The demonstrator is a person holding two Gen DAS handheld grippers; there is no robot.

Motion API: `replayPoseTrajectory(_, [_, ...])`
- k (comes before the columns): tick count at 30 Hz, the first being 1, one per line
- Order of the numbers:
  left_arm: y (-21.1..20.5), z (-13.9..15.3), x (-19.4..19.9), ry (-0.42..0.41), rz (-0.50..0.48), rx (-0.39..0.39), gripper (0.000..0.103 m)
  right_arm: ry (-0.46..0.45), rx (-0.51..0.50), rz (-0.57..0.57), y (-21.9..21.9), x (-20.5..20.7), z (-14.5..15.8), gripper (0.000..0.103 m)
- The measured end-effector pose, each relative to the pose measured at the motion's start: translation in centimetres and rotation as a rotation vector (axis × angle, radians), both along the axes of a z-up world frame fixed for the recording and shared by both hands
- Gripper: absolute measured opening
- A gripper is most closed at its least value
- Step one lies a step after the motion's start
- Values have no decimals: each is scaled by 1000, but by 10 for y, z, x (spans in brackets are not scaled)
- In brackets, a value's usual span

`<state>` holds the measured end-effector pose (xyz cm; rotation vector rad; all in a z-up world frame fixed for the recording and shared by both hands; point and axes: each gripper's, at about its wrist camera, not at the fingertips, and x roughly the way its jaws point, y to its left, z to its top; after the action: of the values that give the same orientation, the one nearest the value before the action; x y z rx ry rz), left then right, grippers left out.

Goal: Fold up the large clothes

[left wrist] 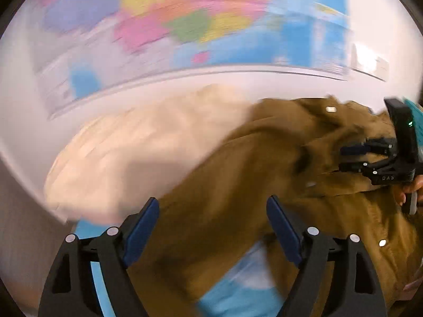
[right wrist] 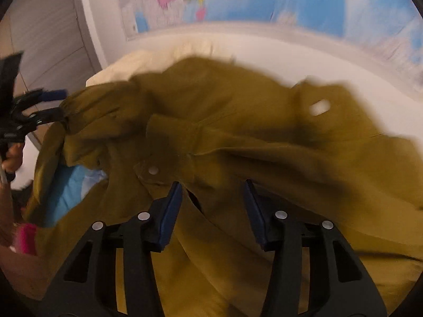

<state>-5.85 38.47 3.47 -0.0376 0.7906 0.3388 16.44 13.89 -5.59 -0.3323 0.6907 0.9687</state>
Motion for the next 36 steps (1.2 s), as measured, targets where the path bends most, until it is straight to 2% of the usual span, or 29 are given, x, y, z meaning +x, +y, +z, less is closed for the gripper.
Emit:
replayPoseTrajectory(1, [9, -4, -8, 8, 19, -10, 81, 31, -6, -24, 5, 9, -6, 46])
replayPoseTrajectory(4, [28, -20, -31, 44, 59, -40, 81, 48, -31, -97, 10, 31, -18, 36])
replayPoseTrajectory(6, [35, -33, -41, 70, 53, -61, 81, 71, -25, -114, 8, 36, -19, 34])
replayPoseTrajectory(7, [36, -37, -44, 79, 46, -64, 81, 70, -32, -118, 8, 34, -18, 35])
replayPoseTrajectory(9, [34, -46, -54, 101, 25, -63, 81, 61, -23, -129, 6, 23, -7, 43])
replayPoseTrajectory(10, [36, -52, -55, 115, 17, -68, 77, 56, -4, -119, 3, 18, -1, 49])
replayPoseTrajectory(12, [40, -60, -53, 126, 9, -98, 63, 22, 48, -68, 3, -5, 18, 52])
replayPoseTrajectory(14, [43, -65, -54, 115, -17, -148, 34, -5, 70, -11, 8, -25, 31, 55])
replayPoseTrajectory(15, [45, -66, -55, 108, -22, -158, 31, -20, 76, 22, 14, -37, 36, 57])
replayPoseTrajectory(17, [48, -64, -62, 74, -35, -184, 16, -17, 75, 103, 25, -59, 40, 60])
replayPoseTrajectory(21, [51, -39, -82, -27, -82, -274, 15, 67, 85, 300, 52, -99, 35, 62])
replayPoseTrajectory(22, [48, -31, -85, -40, -94, -273, 15, 80, 78, 353, 59, -112, 33, 63])
replayPoseTrajectory(23, [44, -25, -85, -45, -105, -268, 15, 95, 67, 445, 69, -134, 28, 68])
replayPoseTrajectory(25, [37, -16, -83, -47, -128, -261, 15, 103, 62, 545, 86, -165, 21, 77])
replayPoseTrajectory(27, [30, -11, -78, -38, -146, -255, 16, 135, 69, 654, 102, -201, 11, 78])
replayPoseTrajectory(29, [24, -11, -72, -27, -152, -252, 16, 132, 73, 681, 115, -226, 3, 87])
replayPoseTrajectory(31, [18, -12, -67, -17, -158, -262, 16, 109, 76, 657, 131, -238, -4, 88])
replayPoseTrajectory(32, [16, -14, -66, -15, -163, -272, 16, 135, 70, 640, 143, -239, -10, 83])
replayPoseTrajectory(33, [15, -14, -64, -14, -168, -278, 16, 177, 60, 636, 151, -238, -16, 74])
replayPoseTrajectory(35, [11, -13, -61, -9, -169, -286, 16, 243, 39, 648, 153, -234, -18, 3])
replayPoseTrajectory(36, [11, -12, -62, -10, -172, -297, 17, 238, 50, 647, 147, -231, -11, 4])
